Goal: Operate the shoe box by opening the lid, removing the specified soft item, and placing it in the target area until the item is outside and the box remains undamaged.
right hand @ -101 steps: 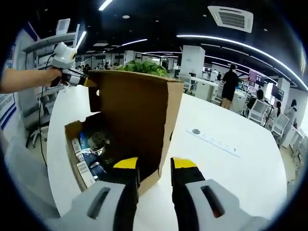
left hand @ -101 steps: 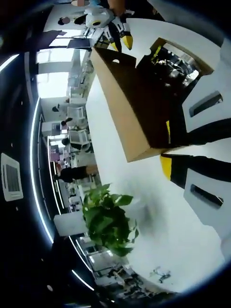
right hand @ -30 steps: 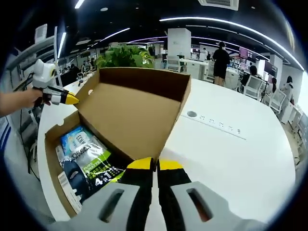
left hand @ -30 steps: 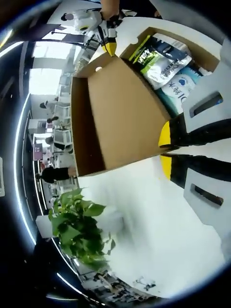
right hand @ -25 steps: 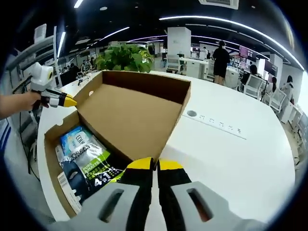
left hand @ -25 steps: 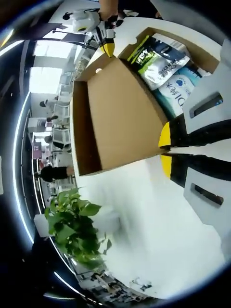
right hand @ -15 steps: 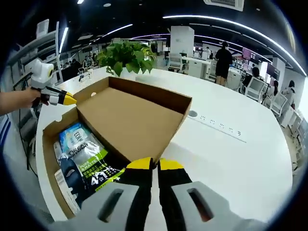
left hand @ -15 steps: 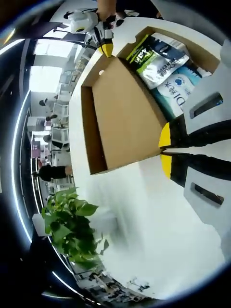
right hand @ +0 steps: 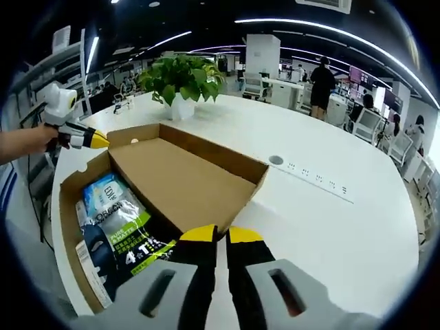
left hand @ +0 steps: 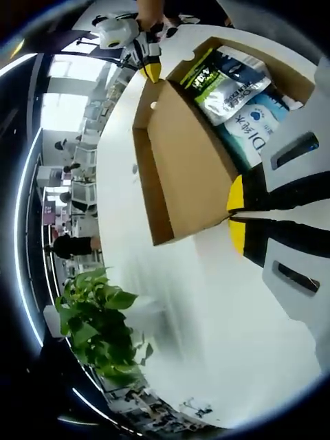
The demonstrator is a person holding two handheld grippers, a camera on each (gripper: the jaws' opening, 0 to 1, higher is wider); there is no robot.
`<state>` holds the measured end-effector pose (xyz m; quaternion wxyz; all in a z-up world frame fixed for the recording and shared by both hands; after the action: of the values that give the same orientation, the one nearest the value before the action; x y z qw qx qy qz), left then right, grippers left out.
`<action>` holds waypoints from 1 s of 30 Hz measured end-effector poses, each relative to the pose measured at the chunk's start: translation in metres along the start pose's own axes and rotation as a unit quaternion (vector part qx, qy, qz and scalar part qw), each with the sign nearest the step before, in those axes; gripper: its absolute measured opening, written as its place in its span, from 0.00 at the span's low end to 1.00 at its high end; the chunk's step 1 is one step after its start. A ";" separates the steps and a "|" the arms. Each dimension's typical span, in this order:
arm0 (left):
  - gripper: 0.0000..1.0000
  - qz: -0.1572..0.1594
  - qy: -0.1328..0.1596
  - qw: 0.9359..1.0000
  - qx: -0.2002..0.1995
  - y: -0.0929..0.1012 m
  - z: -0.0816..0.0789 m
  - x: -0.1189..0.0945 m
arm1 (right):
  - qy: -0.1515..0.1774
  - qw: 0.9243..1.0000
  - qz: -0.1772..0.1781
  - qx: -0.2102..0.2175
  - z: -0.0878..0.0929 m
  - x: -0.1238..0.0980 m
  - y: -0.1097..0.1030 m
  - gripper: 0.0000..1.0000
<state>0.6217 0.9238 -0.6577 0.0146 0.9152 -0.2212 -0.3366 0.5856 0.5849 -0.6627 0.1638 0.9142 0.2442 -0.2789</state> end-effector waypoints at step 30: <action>0.12 0.021 -0.035 0.999 -0.008 0.015 0.011 -0.014 | 0.013 0.996 -0.031 0.078 0.003 -0.019 -0.006 0.09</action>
<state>0.5994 0.9171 -0.6547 0.0213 0.8981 -0.2376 -0.3695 0.5680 0.5819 -0.6547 0.0799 0.9199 0.2519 -0.2897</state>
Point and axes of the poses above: the point that each gripper's makers call its tool centre point, and the gripper's own axes: x roughly forward along the fingers, y roughly to its right, z roughly out of its underside, the point moved 6 cm from there along -x, roughly backward along the fingers, and after that the axes turned 12 degrees about -x, right-handed, at the moved point
